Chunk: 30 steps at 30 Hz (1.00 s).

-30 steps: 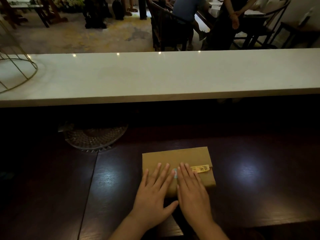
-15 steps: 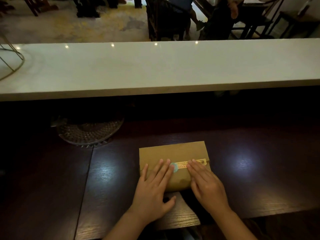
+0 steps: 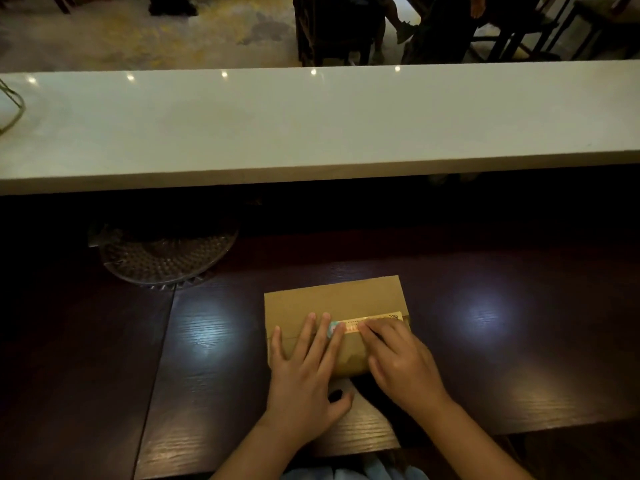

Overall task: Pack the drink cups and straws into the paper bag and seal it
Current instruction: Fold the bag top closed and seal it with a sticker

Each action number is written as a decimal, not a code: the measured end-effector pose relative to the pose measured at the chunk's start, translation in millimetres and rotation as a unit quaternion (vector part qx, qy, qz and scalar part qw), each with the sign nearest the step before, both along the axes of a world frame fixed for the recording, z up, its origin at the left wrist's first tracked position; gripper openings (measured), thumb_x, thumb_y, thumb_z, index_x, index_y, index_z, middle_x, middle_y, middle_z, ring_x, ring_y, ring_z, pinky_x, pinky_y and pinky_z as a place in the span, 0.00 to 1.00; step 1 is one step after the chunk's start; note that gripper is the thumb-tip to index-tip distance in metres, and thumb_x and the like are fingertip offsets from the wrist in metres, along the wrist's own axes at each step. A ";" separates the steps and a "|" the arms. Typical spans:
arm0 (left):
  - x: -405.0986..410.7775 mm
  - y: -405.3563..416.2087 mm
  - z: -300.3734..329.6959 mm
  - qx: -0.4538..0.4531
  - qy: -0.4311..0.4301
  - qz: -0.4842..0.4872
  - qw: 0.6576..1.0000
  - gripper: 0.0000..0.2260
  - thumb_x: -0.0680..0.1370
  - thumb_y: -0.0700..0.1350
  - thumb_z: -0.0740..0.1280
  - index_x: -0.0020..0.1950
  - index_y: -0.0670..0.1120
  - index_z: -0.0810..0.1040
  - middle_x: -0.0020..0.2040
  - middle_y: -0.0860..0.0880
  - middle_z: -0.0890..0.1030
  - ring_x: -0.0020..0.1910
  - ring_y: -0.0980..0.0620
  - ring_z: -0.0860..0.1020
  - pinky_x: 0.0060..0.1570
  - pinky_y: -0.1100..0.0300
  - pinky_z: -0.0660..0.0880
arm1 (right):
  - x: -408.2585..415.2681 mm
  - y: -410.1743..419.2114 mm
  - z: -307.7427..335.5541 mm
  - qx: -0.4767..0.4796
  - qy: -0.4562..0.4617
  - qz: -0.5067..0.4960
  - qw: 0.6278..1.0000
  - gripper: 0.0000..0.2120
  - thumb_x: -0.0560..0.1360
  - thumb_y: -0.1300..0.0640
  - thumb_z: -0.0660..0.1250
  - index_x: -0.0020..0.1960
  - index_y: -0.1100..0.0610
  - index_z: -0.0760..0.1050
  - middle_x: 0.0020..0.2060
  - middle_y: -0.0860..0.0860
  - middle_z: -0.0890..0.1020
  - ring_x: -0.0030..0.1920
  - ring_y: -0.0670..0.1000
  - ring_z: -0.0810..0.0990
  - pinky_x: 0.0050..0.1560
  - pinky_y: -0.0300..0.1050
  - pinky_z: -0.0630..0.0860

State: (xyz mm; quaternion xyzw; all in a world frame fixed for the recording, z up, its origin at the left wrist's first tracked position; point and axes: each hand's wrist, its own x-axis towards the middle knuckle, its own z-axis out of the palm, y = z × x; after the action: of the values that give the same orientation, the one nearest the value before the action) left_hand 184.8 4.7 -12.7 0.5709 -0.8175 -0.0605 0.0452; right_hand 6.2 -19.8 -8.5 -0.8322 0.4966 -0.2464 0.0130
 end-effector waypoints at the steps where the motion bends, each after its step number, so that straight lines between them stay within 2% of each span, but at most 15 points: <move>1: -0.1 -0.3 -0.3 0.000 -0.002 0.001 1.000 0.41 0.62 0.65 0.64 0.72 0.48 0.64 0.72 0.45 0.66 0.72 0.46 0.60 0.62 0.32 0.57 | -8.8 -3.1 0.5 -0.004 0.003 0.013 1.000 0.17 0.67 0.62 0.60 0.53 0.62 0.79 0.46 0.55 0.83 0.51 0.50 0.73 0.43 0.44 0.80; 6: 1.3 0.5 -0.2 0.004 -0.001 -0.003 1.000 0.40 0.64 0.65 0.64 0.72 0.48 0.63 0.73 0.46 0.64 0.73 0.48 0.58 0.63 0.32 0.56 | -37.2 -10.0 -7.5 -0.008 0.000 0.042 0.999 0.16 0.67 0.62 0.61 0.54 0.63 0.78 0.47 0.57 0.83 0.52 0.52 0.74 0.45 0.47 0.81; 9: 0.5 0.4 -0.2 0.010 0.002 0.004 1.000 0.39 0.65 0.65 0.63 0.73 0.49 0.62 0.74 0.47 0.62 0.74 0.49 0.57 0.64 0.32 0.55 | -45.0 -9.5 -12.5 -0.020 -0.022 0.034 0.999 0.14 0.71 0.62 0.61 0.54 0.64 0.79 0.47 0.57 0.83 0.52 0.53 0.75 0.51 0.48 0.78; 12: 0.0 0.8 -0.9 0.011 0.006 0.004 1.000 0.39 0.66 0.66 0.62 0.73 0.49 0.61 0.75 0.48 0.60 0.74 0.49 0.56 0.65 0.32 0.54 | -37.1 -13.6 -10.2 -0.011 -0.075 -0.010 0.997 0.09 0.72 0.58 0.66 0.45 0.63 0.81 0.41 0.55 0.83 0.46 0.52 0.77 0.47 0.45 0.77; 15: -0.9 1.2 0.0 0.007 0.001 0.007 1.000 0.39 0.66 0.66 0.62 0.73 0.49 0.61 0.74 0.47 0.60 0.74 0.48 0.55 0.65 0.32 0.54 | -23.4 -20.2 -4.9 0.044 -0.146 -0.091 0.984 0.09 0.69 0.53 0.70 0.38 0.60 0.78 0.38 0.53 0.78 0.43 0.50 0.73 0.44 0.39 0.72; 17: -2.0 1.5 0.7 0.004 0.000 0.007 1.000 0.39 0.66 0.66 0.62 0.73 0.49 0.61 0.74 0.47 0.61 0.74 0.48 0.56 0.64 0.32 0.55 | -20.6 -25.3 -0.5 0.110 -0.203 -0.173 0.957 0.11 0.65 0.55 0.74 0.40 0.58 0.75 0.43 0.52 0.74 0.46 0.49 0.70 0.46 0.40 0.70; 19: -2.3 1.3 0.5 0.004 -0.001 0.011 1.000 0.39 0.66 0.65 0.62 0.73 0.49 0.60 0.74 0.47 0.61 0.74 0.48 0.56 0.64 0.32 0.55 | -22.0 -30.1 3.0 0.216 -0.272 -0.237 0.907 0.18 0.63 0.56 0.77 0.48 0.54 0.71 0.47 0.50 0.70 0.48 0.49 0.71 0.47 0.43 0.71; 20: -2.4 0.9 0.2 0.006 -0.001 0.012 1.000 0.39 0.66 0.65 0.62 0.73 0.49 0.61 0.74 0.47 0.61 0.74 0.48 0.56 0.64 0.32 0.56 | -23.7 -33.4 3.2 0.260 -0.299 -0.252 0.883 0.22 0.63 0.56 0.77 0.53 0.53 0.70 0.47 0.49 0.71 0.47 0.49 0.72 0.47 0.44 0.71; 22: -2.6 0.9 0.2 0.007 -0.001 0.013 1.000 0.39 0.66 0.65 0.62 0.73 0.49 0.61 0.74 0.47 0.61 0.74 0.48 0.56 0.64 0.32 0.56 | -26.9 -39.0 2.4 0.307 -0.323 -0.252 0.859 0.25 0.64 0.56 0.76 0.59 0.52 0.71 0.48 0.49 0.73 0.48 0.49 0.74 0.47 0.44 0.72; 26: -1.5 1.9 0.5 0.003 0.004 0.015 1.000 0.39 0.67 0.65 0.62 0.73 0.49 0.61 0.75 0.47 0.61 0.74 0.49 0.56 0.65 0.33 0.55 | -31.3 -44.2 -4.7 0.368 -0.378 -0.204 0.825 0.17 0.67 0.58 0.73 0.52 0.49 0.71 0.48 0.50 0.79 0.50 0.51 0.78 0.51 0.48 0.76; 30: -1.1 2.5 1.9 -0.001 0.001 0.015 1.000 0.38 0.67 0.64 0.63 0.73 0.49 0.61 0.74 0.47 0.62 0.74 0.49 0.55 0.66 0.34 0.54 | -41.5 -47.3 -6.9 0.392 -0.398 -0.164 0.813 0.14 0.70 0.61 0.71 0.54 0.53 0.74 0.49 0.54 0.81 0.52 0.55 0.80 0.52 0.50 0.77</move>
State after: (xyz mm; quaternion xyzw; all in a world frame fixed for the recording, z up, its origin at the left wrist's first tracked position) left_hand 183.7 7.2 -10.8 0.5832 -0.8088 -0.0597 0.0471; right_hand -35.3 -67.2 -15.4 -0.4923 0.6317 -0.3391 0.4936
